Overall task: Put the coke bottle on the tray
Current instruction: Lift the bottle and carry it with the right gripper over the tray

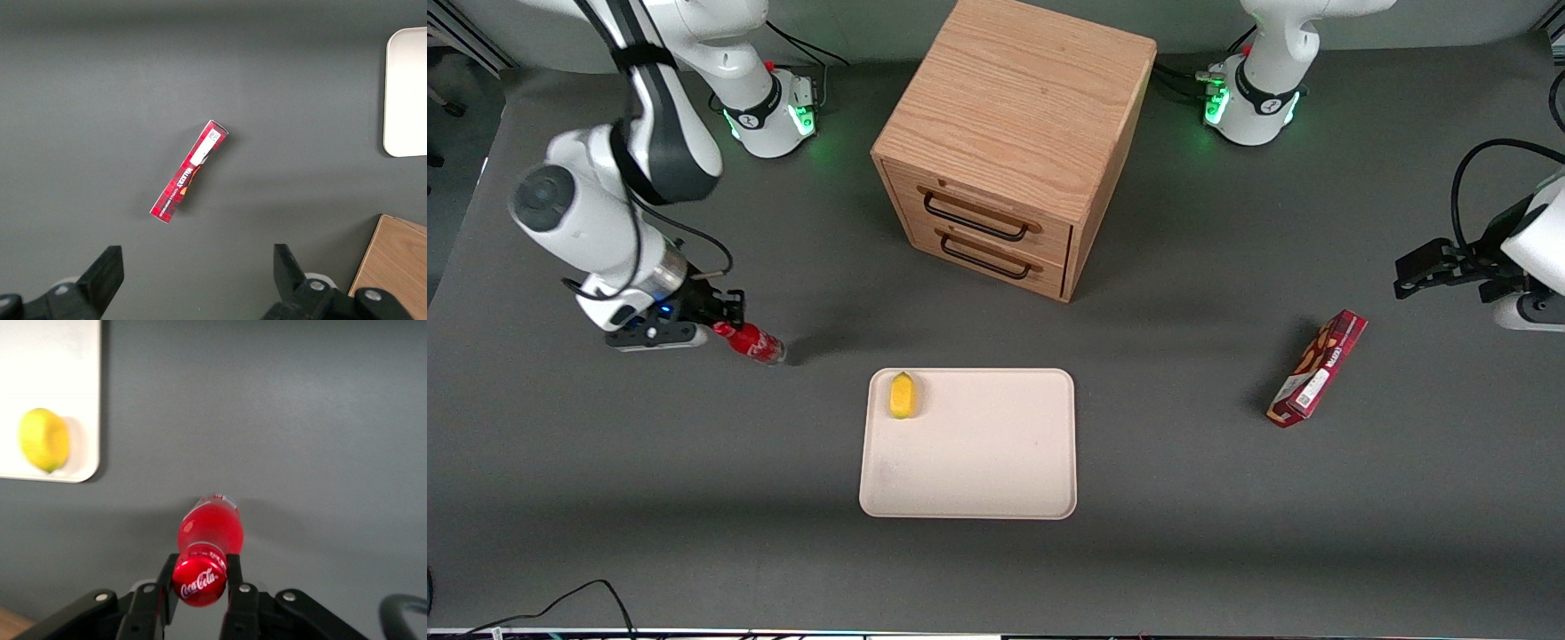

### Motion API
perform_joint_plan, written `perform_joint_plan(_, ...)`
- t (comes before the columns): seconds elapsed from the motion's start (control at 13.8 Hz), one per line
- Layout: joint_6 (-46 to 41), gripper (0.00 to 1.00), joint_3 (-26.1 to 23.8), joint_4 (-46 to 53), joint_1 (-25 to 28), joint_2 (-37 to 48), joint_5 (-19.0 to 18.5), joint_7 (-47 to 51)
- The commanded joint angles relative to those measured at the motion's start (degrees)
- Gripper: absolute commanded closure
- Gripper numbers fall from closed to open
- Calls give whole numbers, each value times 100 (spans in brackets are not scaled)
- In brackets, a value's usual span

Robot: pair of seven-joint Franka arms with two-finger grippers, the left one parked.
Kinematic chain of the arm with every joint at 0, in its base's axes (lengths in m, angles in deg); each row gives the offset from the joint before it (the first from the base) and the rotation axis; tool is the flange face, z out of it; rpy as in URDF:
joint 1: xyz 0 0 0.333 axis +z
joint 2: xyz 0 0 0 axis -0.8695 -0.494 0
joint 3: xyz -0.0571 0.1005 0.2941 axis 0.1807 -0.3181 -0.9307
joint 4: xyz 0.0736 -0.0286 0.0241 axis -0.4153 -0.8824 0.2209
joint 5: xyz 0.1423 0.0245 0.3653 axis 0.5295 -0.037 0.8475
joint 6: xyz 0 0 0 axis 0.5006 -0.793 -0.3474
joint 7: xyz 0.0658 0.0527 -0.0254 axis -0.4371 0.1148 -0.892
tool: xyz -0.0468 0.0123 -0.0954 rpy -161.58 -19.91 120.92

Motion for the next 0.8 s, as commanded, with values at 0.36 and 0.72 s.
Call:
perform_joint_plan(0.36,-3904,100,2,5142,37,-1888,-315,144)
perform_joint_plan(0.72,-3776,100,46,6454,633,-3294,-342,1310)
